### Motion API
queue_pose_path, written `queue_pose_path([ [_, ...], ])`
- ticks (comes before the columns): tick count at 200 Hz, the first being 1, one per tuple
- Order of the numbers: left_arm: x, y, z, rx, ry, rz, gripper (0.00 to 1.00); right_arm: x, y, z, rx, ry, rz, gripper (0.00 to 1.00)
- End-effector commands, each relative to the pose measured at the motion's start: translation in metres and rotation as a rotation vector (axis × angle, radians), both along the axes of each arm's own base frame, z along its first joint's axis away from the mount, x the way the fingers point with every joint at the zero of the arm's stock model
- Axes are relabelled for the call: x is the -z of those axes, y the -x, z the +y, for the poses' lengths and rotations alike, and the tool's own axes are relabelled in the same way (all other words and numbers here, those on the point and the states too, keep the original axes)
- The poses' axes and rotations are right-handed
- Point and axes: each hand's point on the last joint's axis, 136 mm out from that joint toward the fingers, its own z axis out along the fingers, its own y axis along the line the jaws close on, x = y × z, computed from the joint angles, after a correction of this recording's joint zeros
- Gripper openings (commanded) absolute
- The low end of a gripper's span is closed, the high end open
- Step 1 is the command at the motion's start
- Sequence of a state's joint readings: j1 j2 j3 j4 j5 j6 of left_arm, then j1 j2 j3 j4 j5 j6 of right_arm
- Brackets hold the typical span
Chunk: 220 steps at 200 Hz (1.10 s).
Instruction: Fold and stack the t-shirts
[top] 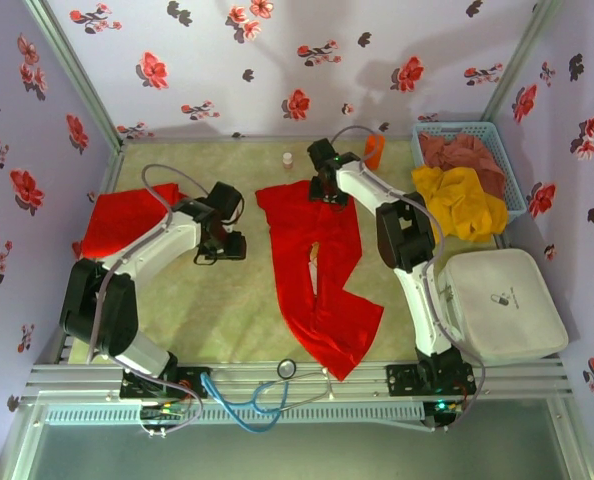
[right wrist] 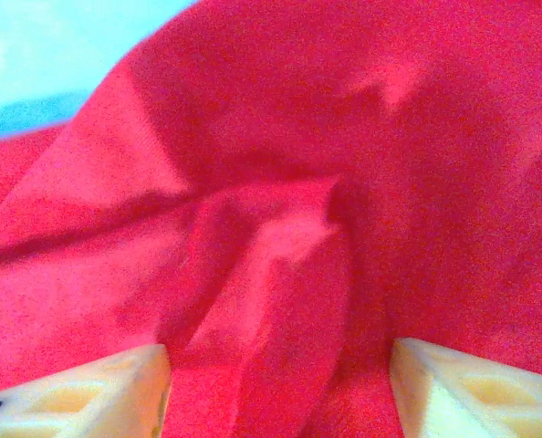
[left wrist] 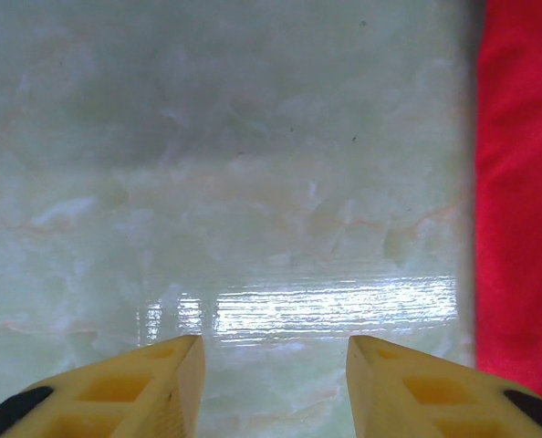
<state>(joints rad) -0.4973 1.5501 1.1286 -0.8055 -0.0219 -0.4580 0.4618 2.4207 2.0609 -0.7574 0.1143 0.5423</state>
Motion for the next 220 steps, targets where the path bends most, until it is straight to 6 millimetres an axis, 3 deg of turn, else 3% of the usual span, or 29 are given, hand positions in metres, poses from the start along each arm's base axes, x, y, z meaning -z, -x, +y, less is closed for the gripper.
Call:
queue_pose_path([
  [1, 0.001, -0.001, -0.006, -0.031, 0.041, -0.016, 0.44, 0.011, -0.011, -0.016, 0.103, 0.007, 0.006, 0.65],
  [29, 0.006, 0.002, -0.014, -0.021, 0.048, -0.006, 0.44, 0.014, -0.021, -0.018, 0.124, -0.024, 0.012, 0.65],
  [43, 0.007, 0.004, -0.018, -0.007, 0.046, 0.001, 0.43, 0.002, -0.019, -0.02, 0.105, -0.001, 0.013, 0.66],
  [87, 0.009, 0.006, -0.02, -0.004, 0.048, 0.0, 0.43, -0.048, 0.004, -0.008, -0.032, 0.067, -0.064, 0.74],
  [110, 0.001, 0.003, -0.021, -0.003, 0.059, -0.021, 0.44, -0.055, 0.025, 0.009, -0.116, 0.059, -0.037, 0.77],
  [142, -0.01, -0.001, -0.025, -0.009, 0.091, -0.065, 0.47, -0.04, 0.05, 0.03, -0.182, 0.042, 0.036, 0.8],
  [179, -0.022, 0.0, -0.021, -0.022, 0.101, -0.1, 0.51, -0.014, 0.046, 0.037, -0.167, 0.039, 0.065, 0.79],
  [204, -0.023, 0.007, -0.014, -0.049, 0.108, -0.119, 0.62, 0.002, 0.035, 0.037, -0.145, 0.032, 0.066, 0.79],
  [220, -0.021, 0.012, -0.011, -0.067, 0.12, -0.125, 0.8, 0.011, 0.029, 0.035, -0.131, 0.032, 0.079, 0.79],
])
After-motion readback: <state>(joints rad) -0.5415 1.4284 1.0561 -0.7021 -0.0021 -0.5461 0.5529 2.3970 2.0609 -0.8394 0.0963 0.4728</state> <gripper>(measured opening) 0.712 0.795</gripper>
